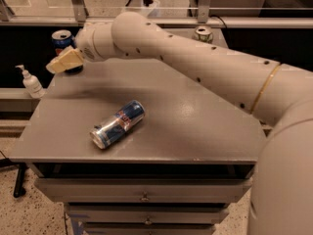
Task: Knock pepsi can over
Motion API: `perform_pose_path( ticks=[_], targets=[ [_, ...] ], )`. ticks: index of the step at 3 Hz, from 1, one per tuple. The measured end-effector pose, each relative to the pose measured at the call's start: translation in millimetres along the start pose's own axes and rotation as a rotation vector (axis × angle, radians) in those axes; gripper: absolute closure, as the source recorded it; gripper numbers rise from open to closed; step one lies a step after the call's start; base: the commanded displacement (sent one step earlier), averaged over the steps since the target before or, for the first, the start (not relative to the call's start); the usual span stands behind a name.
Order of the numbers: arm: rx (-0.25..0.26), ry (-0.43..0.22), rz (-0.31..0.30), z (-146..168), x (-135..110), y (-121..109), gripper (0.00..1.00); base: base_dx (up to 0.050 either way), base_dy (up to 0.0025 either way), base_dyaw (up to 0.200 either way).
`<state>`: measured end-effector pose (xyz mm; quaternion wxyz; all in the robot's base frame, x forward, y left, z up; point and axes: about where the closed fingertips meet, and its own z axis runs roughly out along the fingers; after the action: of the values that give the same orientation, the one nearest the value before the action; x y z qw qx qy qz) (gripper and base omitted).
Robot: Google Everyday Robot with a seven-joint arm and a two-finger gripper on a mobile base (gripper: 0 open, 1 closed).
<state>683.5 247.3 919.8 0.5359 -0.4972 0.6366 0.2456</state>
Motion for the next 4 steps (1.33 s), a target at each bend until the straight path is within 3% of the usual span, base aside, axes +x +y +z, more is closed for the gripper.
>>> perform_pose_path(
  ticks=[1, 3, 4],
  targets=[
    [-0.027, -0.025, 0.014, 29, 3, -4, 0.00, 0.000, 0.00000, 0.000],
    [-0.047, -0.076, 0.044, 56, 15, -11, 0.41, 0.000, 0.00000, 0.000],
    [-0.031, -0.039, 0.093, 30, 23, -26, 0.65, 0.000, 0.00000, 0.000]
  ],
)
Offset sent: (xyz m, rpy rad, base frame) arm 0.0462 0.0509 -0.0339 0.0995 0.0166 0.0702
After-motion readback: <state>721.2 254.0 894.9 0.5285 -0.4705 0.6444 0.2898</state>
